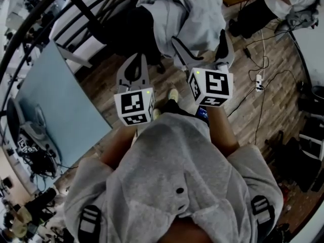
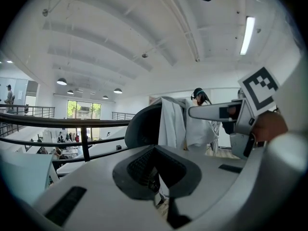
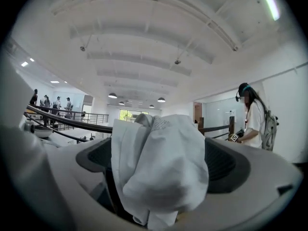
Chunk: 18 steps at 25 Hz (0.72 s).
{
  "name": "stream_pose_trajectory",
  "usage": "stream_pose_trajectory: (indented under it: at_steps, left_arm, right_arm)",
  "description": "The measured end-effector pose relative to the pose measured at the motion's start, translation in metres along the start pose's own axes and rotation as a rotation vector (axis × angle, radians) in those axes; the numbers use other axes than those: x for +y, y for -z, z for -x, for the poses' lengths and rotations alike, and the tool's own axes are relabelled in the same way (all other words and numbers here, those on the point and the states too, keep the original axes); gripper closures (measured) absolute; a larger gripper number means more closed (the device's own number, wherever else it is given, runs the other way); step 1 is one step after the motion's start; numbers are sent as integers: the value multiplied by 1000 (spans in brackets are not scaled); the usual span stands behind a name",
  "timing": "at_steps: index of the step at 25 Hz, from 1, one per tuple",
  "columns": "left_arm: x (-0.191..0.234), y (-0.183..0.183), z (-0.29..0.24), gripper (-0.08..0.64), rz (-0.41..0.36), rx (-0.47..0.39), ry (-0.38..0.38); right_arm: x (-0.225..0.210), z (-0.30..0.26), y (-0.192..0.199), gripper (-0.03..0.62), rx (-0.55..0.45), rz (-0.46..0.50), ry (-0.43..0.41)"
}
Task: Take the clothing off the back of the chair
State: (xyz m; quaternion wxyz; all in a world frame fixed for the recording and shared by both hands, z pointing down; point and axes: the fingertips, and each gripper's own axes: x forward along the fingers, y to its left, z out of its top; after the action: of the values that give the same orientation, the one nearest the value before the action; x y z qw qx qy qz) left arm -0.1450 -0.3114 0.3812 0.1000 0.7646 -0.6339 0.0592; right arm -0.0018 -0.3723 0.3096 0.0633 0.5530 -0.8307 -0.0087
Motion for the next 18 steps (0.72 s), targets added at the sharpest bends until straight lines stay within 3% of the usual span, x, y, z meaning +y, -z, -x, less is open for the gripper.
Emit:
stream_pose_trajectory:
  at_steps: [8, 18]
  left_arm:
    - [9, 0, -3, 549, 10, -1, -30]
    - [17, 19, 7, 549, 13, 44, -45]
  right_arm:
    - [25, -44, 7, 8, 45, 57, 62]
    - [-16, -47, 3, 8, 65, 113, 202]
